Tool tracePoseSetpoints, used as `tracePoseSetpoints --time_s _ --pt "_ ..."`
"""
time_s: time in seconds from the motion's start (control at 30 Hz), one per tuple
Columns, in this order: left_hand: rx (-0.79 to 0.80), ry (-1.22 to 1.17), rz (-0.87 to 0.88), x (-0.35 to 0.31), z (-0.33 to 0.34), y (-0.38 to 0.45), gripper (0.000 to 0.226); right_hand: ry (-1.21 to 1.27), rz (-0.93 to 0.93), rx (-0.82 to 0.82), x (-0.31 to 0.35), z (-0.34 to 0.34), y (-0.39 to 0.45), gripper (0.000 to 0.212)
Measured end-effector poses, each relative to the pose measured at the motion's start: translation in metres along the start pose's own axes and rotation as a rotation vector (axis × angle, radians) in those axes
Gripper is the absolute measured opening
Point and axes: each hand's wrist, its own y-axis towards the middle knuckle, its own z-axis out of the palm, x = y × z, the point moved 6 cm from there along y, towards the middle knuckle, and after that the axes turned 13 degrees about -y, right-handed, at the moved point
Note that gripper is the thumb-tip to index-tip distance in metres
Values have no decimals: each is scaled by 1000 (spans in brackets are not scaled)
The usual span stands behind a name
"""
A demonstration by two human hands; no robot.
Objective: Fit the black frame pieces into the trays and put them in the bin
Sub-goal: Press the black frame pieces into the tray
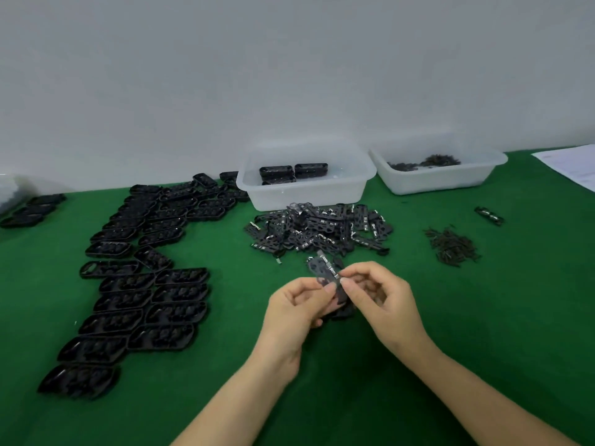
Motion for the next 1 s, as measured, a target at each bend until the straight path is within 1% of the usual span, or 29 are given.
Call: tracePoseSetpoints --time_s 0.07,0.13,0.17,0.23,0.3,0.37,0.43,0.47,0.5,0.53,0.57,0.6,0.63,0.67,0.7,0.77,0.8,0.83,0.87,0.9,0.97,1.0 --pt "-12 38 33 2 -1 -1 15 89 71 -1 -3 -2 0 16" --pt "-18 48 81 0 -1 -2 13 213 125 50 -5 0 -1 9" --pt "-20 51 114 -1 0 -3 13 239 129 76 -4 1 -2 10" --pt "-12 62 191 -7 1 -4 10 206 101 84 -1 2 -3 17" --pt "23 91 270 -13 2 -5 7 158 61 53 4 -1 -1 24" --pt "76 180 367 -21 4 -9 11 226 69 45 6 -4 0 29" --pt "104 353 531 -34 8 -15 18 315 108 22 5 -9 3 27" --pt "92 431 624 -42 9 -19 23 256 74 -17 8 -15 5 24" --pt "59 532 739 -51 10 -23 29 107 -15 -68 13 -20 6 22" --pt "22 684 875 -60 13 -27 37 -93 -147 -114 20 -25 6 20" --pt "-4 890 1011 -66 18 -32 44 -287 -296 -146 27 -25 4 16" --pt "4 1098 1111 -68 24 -35 48 -440 -427 -161 33 -22 1 14" --pt "52 1260 1132 -68 29 -34 48 -544 -517 -162 36 -18 -2 11" --pt "128 1351 1051 -66 31 -27 44 -610 -575 -173 37 -15 -5 9" --pt "209 1371 896 -65 32 -18 37 -657 -622 -188 39 -13 -8 7" --pt "354 1265 553 -60 27 -1 25 -699 -706 -175 42 -6 -13 8" --pt "399 1214 433 -59 25 6 24 -706 -734 -154 41 -4 -15 8" --pt "420 1184 364 -59 22 11 25 -698 -727 -124 39 -2 -15 9" --pt "418 1177 338 -59 20 16 25 -666 -672 -86 35 -2 -13 13" --pt "396 1202 344 -60 18 20 27 -614 -557 -42 28 -6 -9 22" --pt "368 1349 401 -57 16 23 29 -532 -197 89 4 -14 1 50" --pt "383 1433 433 -54 18 23 29 -565 -50 200 -11 -13 3 64"
